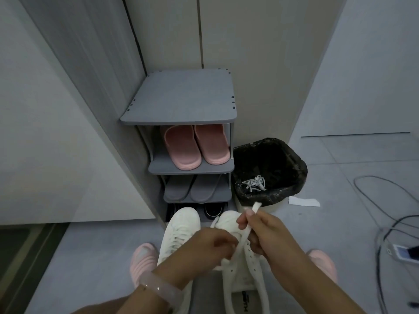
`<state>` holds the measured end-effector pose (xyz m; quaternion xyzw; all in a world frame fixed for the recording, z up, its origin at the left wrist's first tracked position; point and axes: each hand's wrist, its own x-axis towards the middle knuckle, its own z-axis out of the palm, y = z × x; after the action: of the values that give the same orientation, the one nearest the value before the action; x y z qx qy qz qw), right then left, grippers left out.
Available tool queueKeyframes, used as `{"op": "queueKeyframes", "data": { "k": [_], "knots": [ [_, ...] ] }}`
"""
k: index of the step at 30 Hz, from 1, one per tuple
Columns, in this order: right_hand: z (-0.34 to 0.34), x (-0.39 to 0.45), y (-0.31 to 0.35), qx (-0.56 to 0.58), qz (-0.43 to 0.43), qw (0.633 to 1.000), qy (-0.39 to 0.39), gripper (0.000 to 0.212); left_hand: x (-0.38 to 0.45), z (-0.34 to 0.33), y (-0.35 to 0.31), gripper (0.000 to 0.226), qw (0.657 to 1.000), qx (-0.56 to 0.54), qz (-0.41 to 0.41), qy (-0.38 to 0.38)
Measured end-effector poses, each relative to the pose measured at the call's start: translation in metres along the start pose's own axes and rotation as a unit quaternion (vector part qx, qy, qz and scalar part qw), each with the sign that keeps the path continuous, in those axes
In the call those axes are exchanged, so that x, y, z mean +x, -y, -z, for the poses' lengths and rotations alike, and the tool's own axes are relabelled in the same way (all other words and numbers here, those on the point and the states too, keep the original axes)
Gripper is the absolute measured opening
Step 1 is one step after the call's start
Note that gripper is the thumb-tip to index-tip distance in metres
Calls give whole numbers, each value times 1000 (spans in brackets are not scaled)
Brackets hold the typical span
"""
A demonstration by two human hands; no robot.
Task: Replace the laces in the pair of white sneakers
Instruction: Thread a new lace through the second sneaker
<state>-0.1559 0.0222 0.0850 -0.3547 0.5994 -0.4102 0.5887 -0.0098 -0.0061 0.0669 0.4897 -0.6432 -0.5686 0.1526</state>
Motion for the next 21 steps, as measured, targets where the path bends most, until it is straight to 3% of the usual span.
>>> {"op": "queueKeyframes", "data": {
  "k": [2, 5, 8, 10, 13, 18, 21],
  "knots": [
    [-1, 1, -1, -86, 39, 995, 31, 36, 5, 0, -1, 21, 986, -108, 56, -116],
    [-8, -4, -5, -221, 74, 964, 129, 39, 8, 7, -5, 40, 953, -268, 93, -102],
    [-13, -10, -15, -300, 72, 929, 204, 39, -1, 9, -4, 29, 978, -195, 58, -51],
    [-13, -11, -19, -307, 59, 924, 218, 37, -3, 8, -3, 21, 990, -130, 33, -52],
    [-12, -9, -19, -301, 63, 927, 214, 35, -3, 5, -4, 16, 990, -126, 50, -39],
    [-11, -6, -23, -359, 138, 917, 106, 35, -2, 5, -1, 25, 972, -71, 70, -211],
    [-10, -6, -25, -385, 166, 900, 119, 29, -3, 7, -3, 30, 987, -108, 69, -100]
  ]
}}
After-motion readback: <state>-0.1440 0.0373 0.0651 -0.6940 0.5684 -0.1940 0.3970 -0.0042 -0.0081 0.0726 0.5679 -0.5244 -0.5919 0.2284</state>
